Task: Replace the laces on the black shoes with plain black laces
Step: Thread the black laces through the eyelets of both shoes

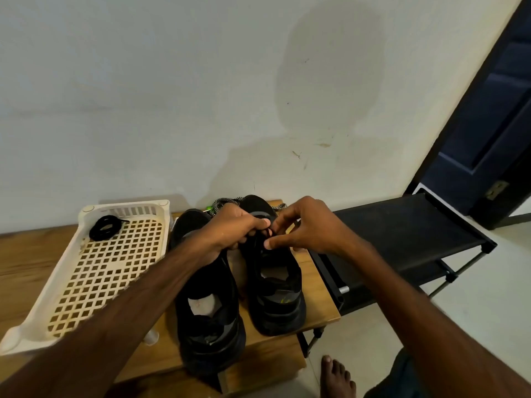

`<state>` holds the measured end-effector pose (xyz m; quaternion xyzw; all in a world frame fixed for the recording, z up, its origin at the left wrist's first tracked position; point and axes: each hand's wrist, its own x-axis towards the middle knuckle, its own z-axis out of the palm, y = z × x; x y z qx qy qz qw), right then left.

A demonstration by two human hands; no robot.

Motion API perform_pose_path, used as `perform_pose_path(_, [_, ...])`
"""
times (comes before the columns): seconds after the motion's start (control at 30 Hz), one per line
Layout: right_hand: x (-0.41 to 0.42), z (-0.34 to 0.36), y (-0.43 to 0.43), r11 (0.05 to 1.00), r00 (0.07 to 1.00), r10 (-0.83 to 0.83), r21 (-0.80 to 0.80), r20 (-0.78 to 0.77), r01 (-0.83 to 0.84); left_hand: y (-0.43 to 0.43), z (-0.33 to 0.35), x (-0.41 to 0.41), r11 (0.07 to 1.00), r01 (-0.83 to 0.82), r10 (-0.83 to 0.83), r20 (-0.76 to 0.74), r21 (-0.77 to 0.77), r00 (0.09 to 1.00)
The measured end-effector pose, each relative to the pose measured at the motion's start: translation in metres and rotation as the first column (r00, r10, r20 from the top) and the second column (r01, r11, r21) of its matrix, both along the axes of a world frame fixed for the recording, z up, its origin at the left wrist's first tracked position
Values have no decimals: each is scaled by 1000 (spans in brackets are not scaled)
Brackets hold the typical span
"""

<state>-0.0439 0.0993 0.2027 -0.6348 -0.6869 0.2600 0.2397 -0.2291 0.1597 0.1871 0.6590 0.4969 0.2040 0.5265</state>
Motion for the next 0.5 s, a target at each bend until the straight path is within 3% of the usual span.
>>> perform_pose_path(0.2, [-20, -5, -10, 971, 988, -137, 210, 78, 118, -2, -4, 4, 994, -96, 95, 11, 49, 995])
perform_pose_path(0.27, [-23, -4, -14, 965, 987, -160, 212, 4, 156, -3, -4, 4, 994, -97, 96, 17, 43, 995])
perform_pose_path(0.33, [-24, -1, -15, 964, 959, -232, 95, -161, 250, -4, -4, 4, 993, -102, 101, 15, 63, 995])
perform_pose_path(0.37, [-22, 4, -15, 953, 907, -293, -17, -302, 302, -5, -5, 4, 991, -105, 105, 0, 87, 994])
perform_pose_path(0.43, [-15, 18, -15, 928, 703, -371, -205, -607, 312, -7, -4, 3, 987, -113, 117, -26, 118, 993])
perform_pose_path(0.5, [3, 34, -19, 942, 463, -289, -161, -838, 296, -8, -3, 1, 986, -131, 134, -25, 106, 991])
